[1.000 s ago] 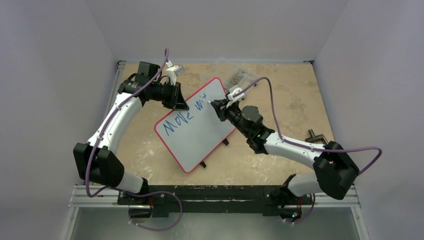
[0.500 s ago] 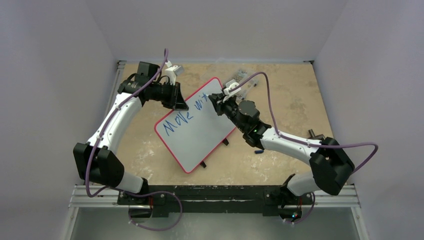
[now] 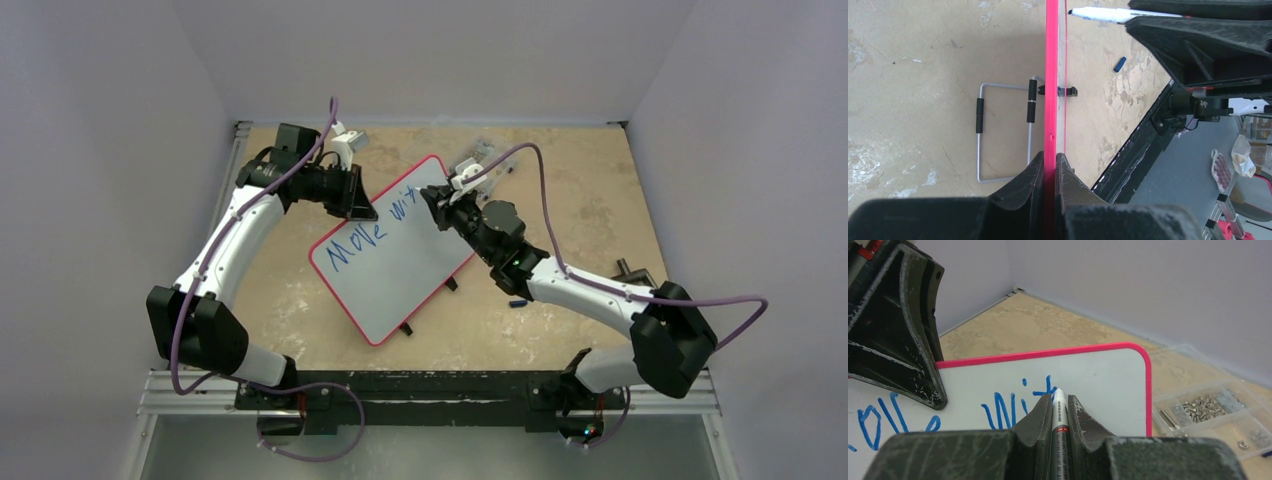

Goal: Write a sentence on the whiteboard

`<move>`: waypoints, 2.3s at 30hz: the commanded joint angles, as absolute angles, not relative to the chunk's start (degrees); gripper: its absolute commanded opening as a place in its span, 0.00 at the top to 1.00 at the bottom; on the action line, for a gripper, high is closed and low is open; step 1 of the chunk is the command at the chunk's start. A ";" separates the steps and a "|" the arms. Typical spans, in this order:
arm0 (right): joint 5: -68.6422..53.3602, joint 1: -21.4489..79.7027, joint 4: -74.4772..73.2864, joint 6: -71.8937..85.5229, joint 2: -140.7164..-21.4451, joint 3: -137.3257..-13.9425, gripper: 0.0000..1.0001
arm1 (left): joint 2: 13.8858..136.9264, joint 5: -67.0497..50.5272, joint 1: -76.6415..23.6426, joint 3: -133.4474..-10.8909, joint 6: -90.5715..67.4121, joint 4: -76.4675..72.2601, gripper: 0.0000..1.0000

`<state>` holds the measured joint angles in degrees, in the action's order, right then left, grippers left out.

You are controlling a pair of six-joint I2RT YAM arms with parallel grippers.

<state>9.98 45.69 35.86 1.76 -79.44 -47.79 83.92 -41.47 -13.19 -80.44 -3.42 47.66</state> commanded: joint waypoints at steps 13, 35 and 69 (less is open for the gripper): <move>12.25 45.21 39.01 -1.19 -81.82 -53.21 1.00 | 81.26 -40.72 -13.18 -80.84 -1.10 45.44 1.00; 11.21 45.09 41.04 3.50 -80.81 -44.13 1.00 | 81.62 -40.78 -13.18 -80.86 -1.10 45.42 1.00; 11.45 45.09 39.21 0.74 -83.91 -50.36 1.00 | 81.44 -40.78 -13.18 -80.86 -1.11 45.38 1.00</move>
<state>11.00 45.25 40.25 2.31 -82.63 -47.68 83.88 -40.97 -13.15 -80.34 -3.92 47.88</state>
